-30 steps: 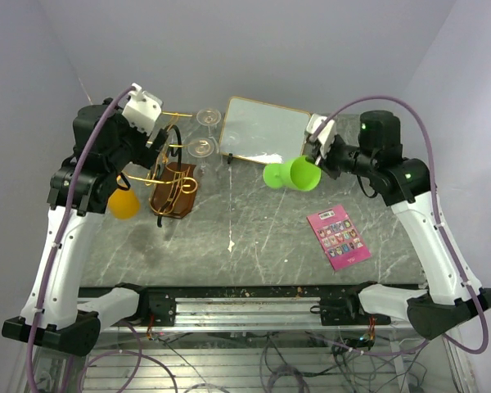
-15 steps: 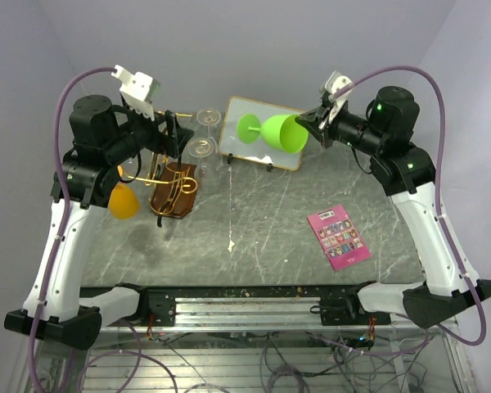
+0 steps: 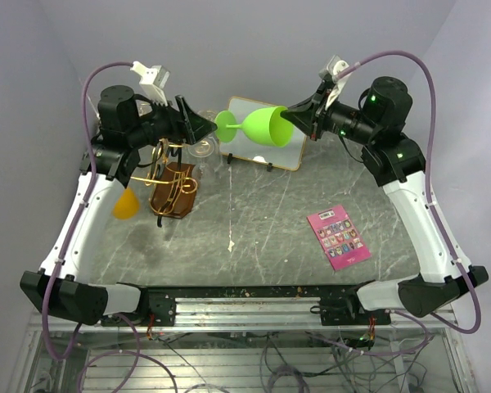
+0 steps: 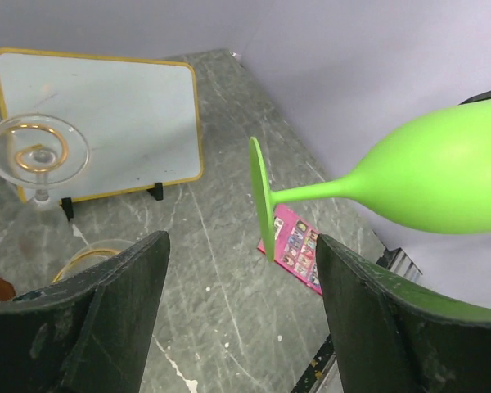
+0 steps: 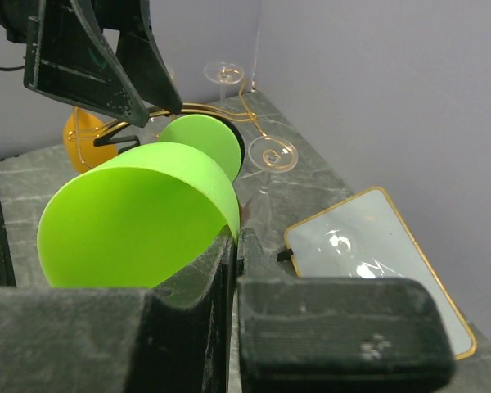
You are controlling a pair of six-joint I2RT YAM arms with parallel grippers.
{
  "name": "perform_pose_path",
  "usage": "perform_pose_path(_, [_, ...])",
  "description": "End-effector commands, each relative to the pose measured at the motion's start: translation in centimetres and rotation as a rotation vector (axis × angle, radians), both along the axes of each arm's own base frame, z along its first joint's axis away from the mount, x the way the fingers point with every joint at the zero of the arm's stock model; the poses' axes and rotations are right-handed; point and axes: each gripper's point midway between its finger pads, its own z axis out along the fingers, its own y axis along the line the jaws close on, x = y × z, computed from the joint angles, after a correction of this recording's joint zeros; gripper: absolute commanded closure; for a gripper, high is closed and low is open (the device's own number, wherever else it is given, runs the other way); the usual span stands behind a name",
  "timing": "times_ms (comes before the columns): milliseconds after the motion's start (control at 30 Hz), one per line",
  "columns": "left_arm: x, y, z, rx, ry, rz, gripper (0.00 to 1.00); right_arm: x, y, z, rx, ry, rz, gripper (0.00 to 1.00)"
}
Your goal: Place the wine glass upside down on the wine glass rack
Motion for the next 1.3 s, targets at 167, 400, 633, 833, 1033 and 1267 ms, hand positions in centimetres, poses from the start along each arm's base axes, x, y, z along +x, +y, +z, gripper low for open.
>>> perform_pose_path(167, [-0.3, -2.4, 0.0, -0.070, 0.042, -0.090, 0.33, -0.9, 0.6, 2.1, 0.053, -0.035, 0.042, 1.00])
perform_pose_path(400, [-0.4, -3.4, -0.5, -0.075, 0.061, -0.125, 0.56, -1.0, 0.4, 2.1, 0.050, -0.048, 0.036, 1.00])
perform_pose_path(633, [-0.9, -4.1, -0.6, -0.100, 0.077, -0.169, 0.73, -0.9, 0.3, 1.7, 0.045, -0.049, 0.030, 1.00])
perform_pose_path(833, [-1.1, -4.4, -0.9, -0.112, 0.089, -0.190, 0.88, -0.7, 0.4, 1.2, 0.039, -0.044, 0.030, 1.00])
perform_pose_path(1033, [-1.0, -4.1, -0.9, -0.100, 0.076, -0.168, 0.93, -0.5, 0.1, 0.5, 0.024, -0.047, 0.014, 1.00])
perform_pose_path(1267, [-0.4, -3.0, -0.9, -0.033, 0.035, -0.099, 0.93, -0.9, -0.4, -0.2, -0.021, -0.070, 0.002, 0.79])
